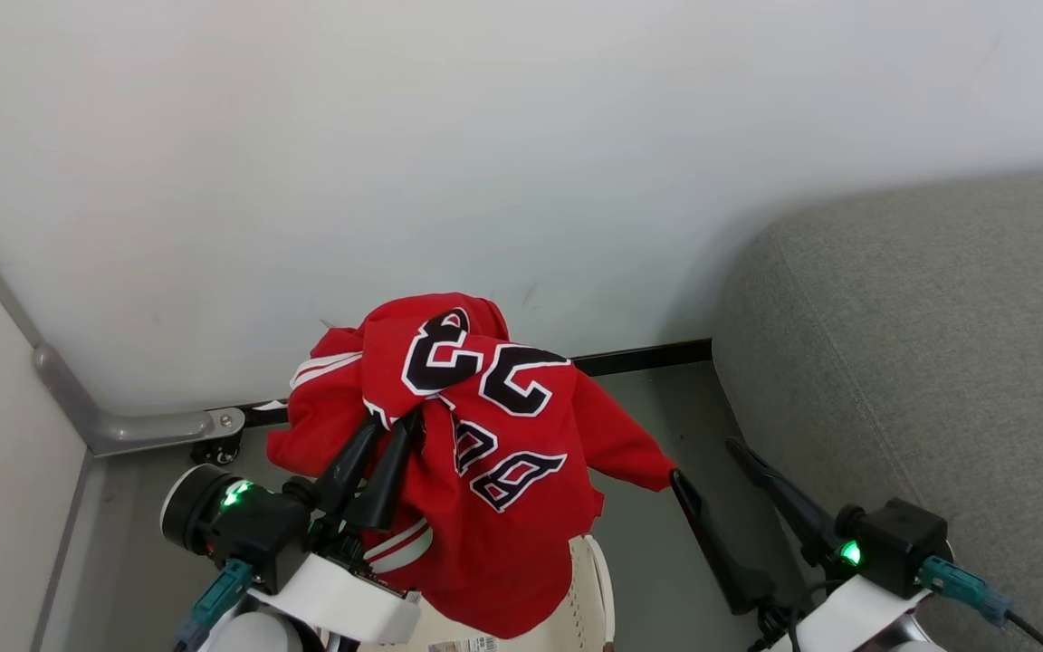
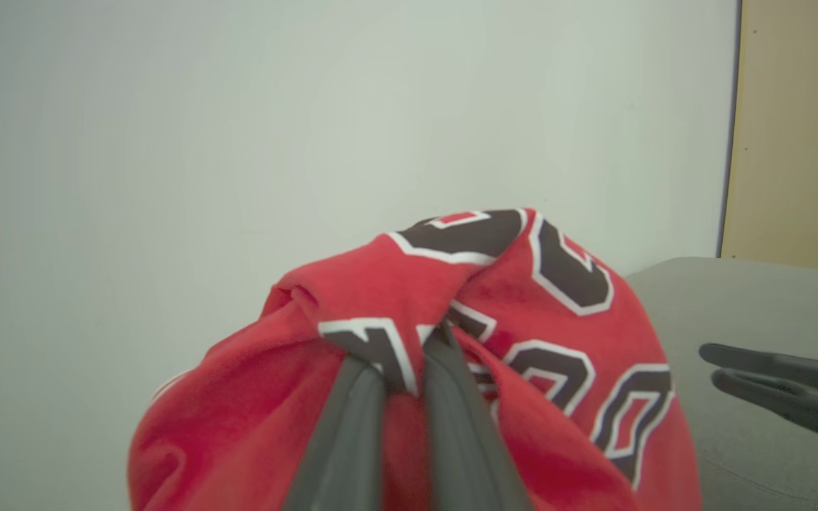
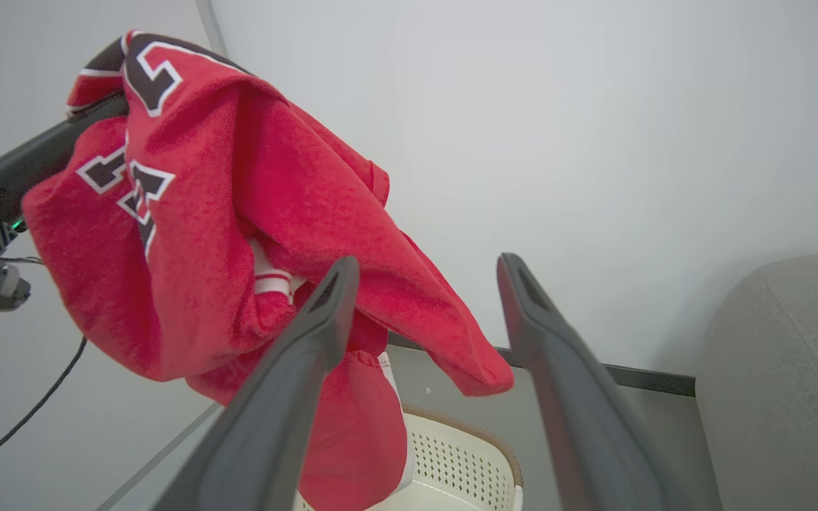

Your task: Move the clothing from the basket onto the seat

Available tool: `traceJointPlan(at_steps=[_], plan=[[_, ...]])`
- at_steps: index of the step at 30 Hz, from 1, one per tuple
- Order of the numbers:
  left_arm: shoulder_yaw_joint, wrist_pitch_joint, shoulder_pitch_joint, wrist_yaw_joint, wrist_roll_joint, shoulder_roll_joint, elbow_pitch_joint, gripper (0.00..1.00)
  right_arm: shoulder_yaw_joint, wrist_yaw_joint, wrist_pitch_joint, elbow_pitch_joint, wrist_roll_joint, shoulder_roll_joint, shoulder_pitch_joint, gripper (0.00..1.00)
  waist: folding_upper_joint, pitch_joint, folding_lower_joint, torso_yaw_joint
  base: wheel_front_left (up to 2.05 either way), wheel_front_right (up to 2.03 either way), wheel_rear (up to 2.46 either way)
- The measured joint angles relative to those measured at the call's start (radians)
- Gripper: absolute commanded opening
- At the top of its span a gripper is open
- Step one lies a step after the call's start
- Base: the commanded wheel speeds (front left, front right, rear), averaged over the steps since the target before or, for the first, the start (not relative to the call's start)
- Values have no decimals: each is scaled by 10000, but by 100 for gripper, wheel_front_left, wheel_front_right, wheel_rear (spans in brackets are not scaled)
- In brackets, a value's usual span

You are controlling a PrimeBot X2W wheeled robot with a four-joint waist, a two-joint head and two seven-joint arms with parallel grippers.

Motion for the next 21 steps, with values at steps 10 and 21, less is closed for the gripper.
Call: traceJointPlan(at_steps=[10,21], plan=[[104,-2,29,0,102,4,-4,0,1561,0,0,-886,431,-1229,-390,100,0,72,0,-63,0,0,0],[144,-2,29,0,198,4,-36,0,2456,0,0,-1421,1164,-1747,-607,100,0,126,0,-86,0,0,0]])
